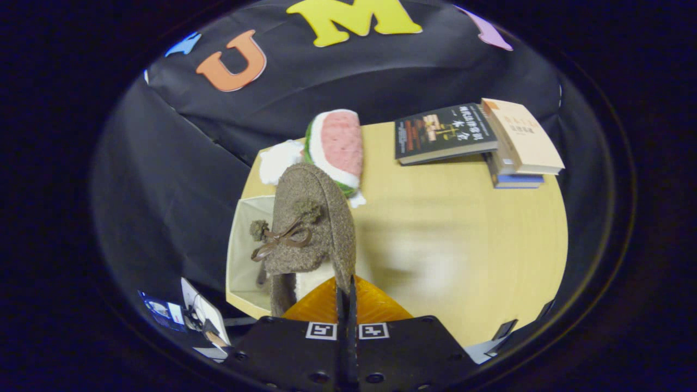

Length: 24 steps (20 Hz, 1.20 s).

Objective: Open the storage box then place both shoes into the box .Put the left shoe in first, then the right shoe, with the right side of both shoes facing outward in a uniform manner.

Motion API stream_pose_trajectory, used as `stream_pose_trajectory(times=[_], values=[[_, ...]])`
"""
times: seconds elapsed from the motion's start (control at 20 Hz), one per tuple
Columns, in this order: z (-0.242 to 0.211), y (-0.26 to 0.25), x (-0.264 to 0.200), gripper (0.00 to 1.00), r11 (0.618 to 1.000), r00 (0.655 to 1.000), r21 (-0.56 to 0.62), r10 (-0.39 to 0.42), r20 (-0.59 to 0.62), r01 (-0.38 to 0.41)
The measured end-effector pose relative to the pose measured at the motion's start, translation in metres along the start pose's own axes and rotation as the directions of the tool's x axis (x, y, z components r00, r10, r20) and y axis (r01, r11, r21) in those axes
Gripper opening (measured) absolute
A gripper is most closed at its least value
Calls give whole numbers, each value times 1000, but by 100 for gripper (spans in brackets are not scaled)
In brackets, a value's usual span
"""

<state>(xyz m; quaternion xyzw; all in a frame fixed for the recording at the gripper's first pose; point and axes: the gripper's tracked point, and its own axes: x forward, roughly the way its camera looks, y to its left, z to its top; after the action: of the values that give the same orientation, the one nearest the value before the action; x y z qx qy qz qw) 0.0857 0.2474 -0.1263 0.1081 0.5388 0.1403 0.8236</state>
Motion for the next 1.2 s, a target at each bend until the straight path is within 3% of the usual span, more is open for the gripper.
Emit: stream_pose_trajectory(times=[0.2,0.35,0.75,1.2], values=[[-7,86,31,0,997,997,62,45,-59,-42],[-17,112,58,0,989,994,146,21,-107,-6],[-43,100,108,0,956,967,221,-144,-210,191],[-44,87,143,0,940,940,164,-263,-217,301]])
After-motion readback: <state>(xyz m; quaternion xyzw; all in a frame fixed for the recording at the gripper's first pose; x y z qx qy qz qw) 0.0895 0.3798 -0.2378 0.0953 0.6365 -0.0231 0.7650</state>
